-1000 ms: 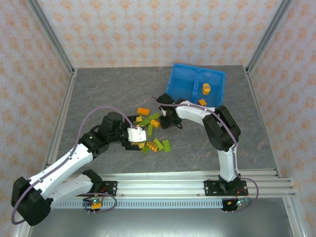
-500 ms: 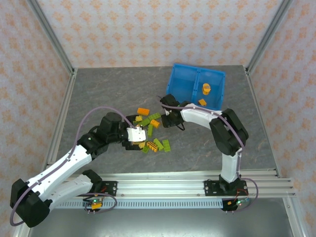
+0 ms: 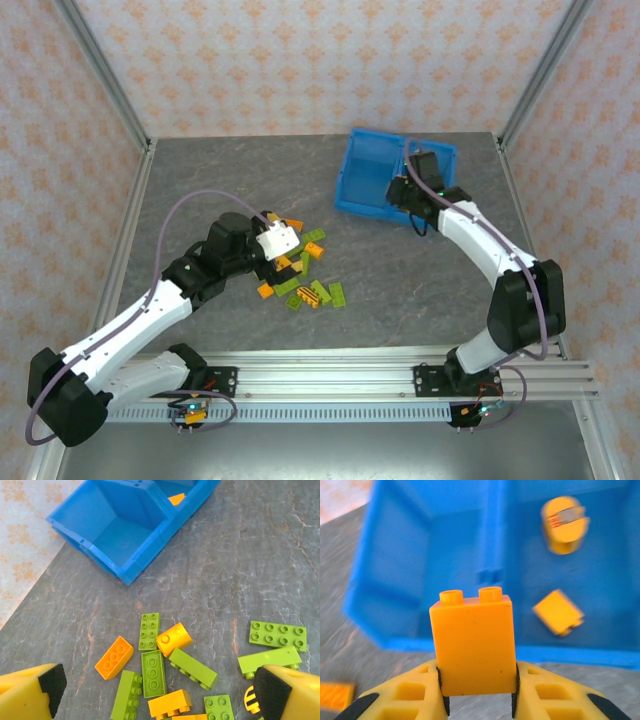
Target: Sort the legos into containers by color
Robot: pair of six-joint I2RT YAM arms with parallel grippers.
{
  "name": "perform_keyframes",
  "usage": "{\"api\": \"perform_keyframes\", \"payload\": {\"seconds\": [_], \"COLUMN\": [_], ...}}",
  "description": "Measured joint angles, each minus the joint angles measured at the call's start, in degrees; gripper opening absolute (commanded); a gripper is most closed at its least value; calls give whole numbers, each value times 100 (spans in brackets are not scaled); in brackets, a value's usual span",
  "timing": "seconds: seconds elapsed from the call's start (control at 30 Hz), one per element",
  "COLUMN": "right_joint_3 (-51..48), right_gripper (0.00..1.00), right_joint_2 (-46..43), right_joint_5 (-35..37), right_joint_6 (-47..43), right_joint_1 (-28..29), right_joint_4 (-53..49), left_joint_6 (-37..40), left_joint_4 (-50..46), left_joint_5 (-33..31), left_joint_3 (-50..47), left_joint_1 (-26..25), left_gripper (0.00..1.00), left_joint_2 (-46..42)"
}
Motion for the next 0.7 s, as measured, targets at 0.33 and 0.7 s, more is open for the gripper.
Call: {"api": "perform_keyframes", "payload": {"seconds": [0.33, 0.7], "right_joint_3": [1156, 1510], "right_gripper": [41, 58], "right_joint_2": [1639, 1985], "right_joint_5": [-164, -164], "right_joint_6": [407, 769], "right_joint_1": [-857, -863], "right_joint_4": [-195, -328], "left_joint_6": [-33, -105], "left_joint_4": [0, 2], "left_joint_5": [-37, -87], "left_joint_3": [-2, -2], "left_joint_1": [0, 0], "left_gripper": [100, 100], "left_joint_2": [-11, -9]}}
